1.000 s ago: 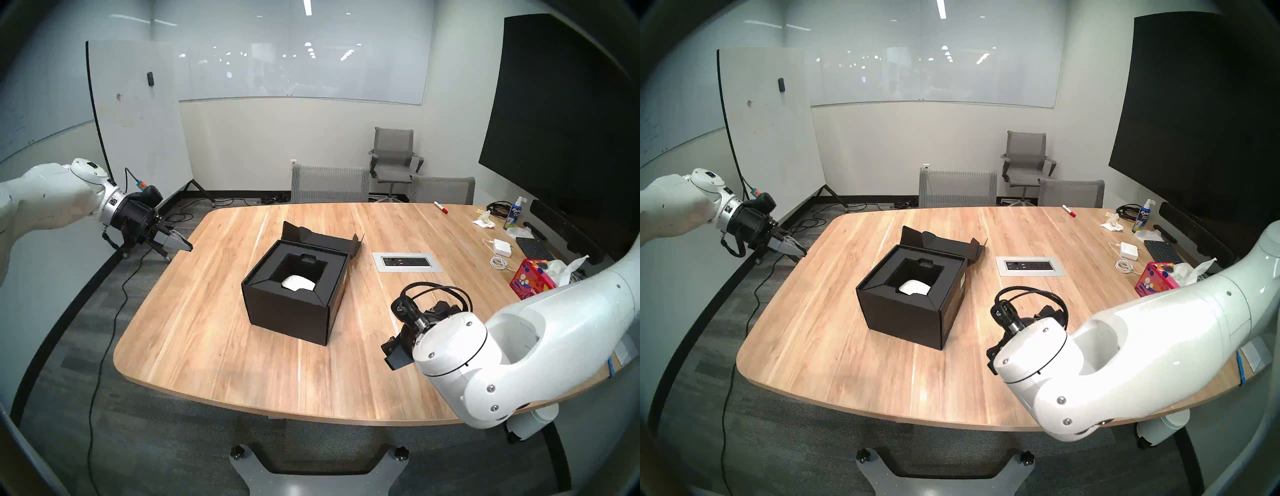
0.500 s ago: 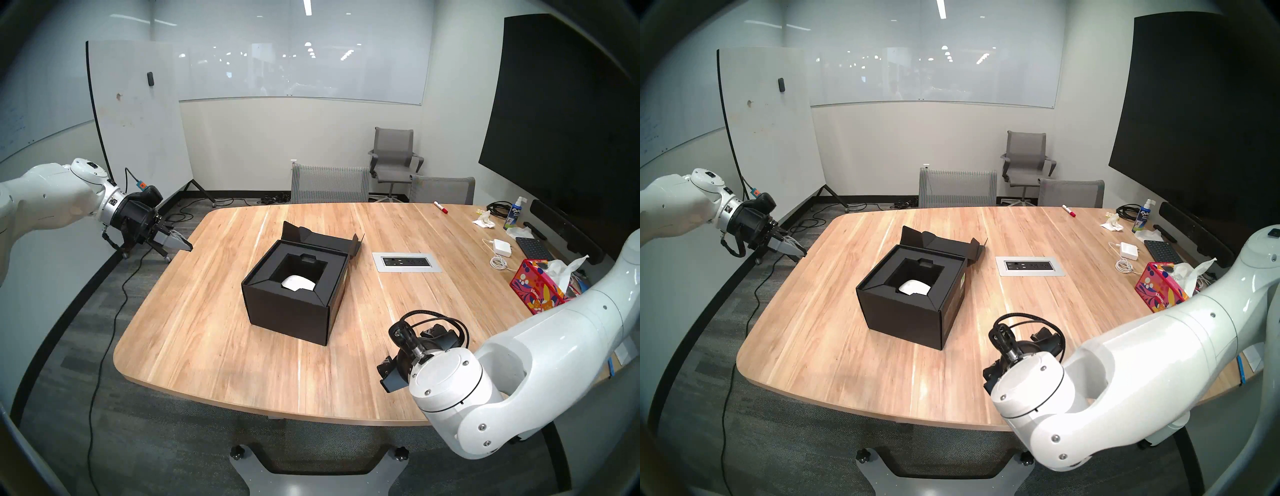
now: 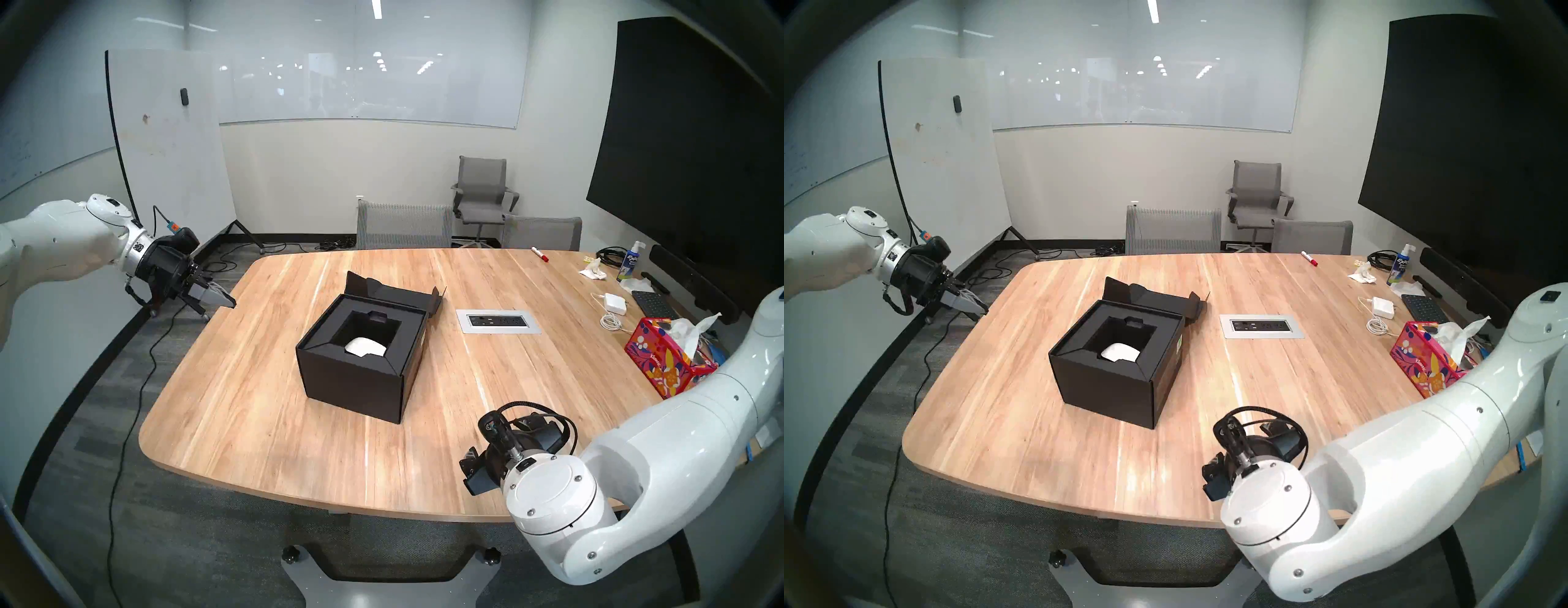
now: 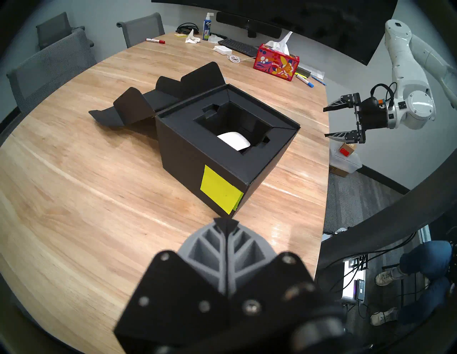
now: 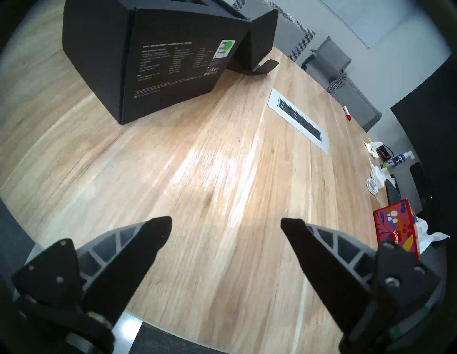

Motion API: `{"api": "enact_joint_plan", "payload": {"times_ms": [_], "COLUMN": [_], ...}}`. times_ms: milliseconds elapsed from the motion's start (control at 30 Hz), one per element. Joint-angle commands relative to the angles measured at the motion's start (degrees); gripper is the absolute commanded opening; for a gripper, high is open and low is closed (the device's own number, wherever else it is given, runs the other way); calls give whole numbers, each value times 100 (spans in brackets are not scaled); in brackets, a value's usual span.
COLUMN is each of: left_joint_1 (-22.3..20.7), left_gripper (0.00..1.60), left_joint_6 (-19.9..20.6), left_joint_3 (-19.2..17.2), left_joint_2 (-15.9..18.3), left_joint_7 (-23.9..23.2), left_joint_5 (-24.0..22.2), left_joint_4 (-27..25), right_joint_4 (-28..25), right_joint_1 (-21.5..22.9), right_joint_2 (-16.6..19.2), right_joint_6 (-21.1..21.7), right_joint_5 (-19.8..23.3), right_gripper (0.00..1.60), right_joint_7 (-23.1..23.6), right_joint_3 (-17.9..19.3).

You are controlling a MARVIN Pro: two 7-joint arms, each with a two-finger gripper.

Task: Open the box and place the mouse inside

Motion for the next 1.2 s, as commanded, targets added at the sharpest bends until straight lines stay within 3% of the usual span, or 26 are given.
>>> {"api": "enact_joint_plan", "payload": {"times_ms": [0, 667, 1167], "left_joint_1": [-99, -90, -79], "left_gripper": [0, 0, 0], "left_joint_6": [1, -1, -3], "left_joint_3": [-34, -35, -37], "left_joint_2": [-1, -4, -8], "left_joint_7": [2, 2, 2], "left_joint_5": [-28, -24, -20], "left_joint_4": [4, 12, 19], "right_joint_4": [1, 1, 1], "right_joint_1": [-2, 9, 85], "right_joint_2": [26, 277, 836], "right_joint_6": [-197, -164, 34], "right_joint_5": [-362, -1822, -2855], "right_gripper": [160, 160, 160], "right_joint_7": [-28, -28, -28], "right_joint_3": [-66, -980, -2097]}}
